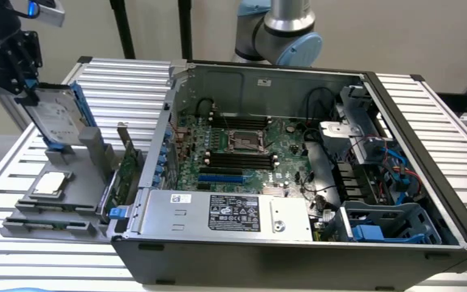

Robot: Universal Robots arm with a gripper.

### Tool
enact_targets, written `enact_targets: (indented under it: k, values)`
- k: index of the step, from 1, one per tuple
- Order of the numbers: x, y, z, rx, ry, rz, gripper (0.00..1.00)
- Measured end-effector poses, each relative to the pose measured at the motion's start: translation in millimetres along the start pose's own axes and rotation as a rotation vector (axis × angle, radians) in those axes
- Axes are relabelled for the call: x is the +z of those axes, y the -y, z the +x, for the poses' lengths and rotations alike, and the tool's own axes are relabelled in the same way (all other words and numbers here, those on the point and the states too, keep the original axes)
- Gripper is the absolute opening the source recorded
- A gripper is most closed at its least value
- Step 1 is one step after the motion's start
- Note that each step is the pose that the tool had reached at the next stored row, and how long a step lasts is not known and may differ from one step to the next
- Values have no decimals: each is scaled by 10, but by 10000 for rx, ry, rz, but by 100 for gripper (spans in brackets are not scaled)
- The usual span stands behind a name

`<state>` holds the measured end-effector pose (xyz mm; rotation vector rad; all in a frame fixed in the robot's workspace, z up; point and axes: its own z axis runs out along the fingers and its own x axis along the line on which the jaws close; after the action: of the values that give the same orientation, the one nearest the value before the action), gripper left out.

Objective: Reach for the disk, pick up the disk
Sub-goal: 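Pick up the disk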

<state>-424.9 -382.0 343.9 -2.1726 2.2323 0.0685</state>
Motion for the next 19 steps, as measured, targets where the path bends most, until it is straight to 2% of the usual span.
enact_targets:
  k: [9, 13, 19]
  values:
    - [-406, 8, -21, -10, 0, -1, 33]
    - [-591, 52, -31, -55, 9, -2, 33]
    - [-856, 217, -44, -170, 141, -11, 33]
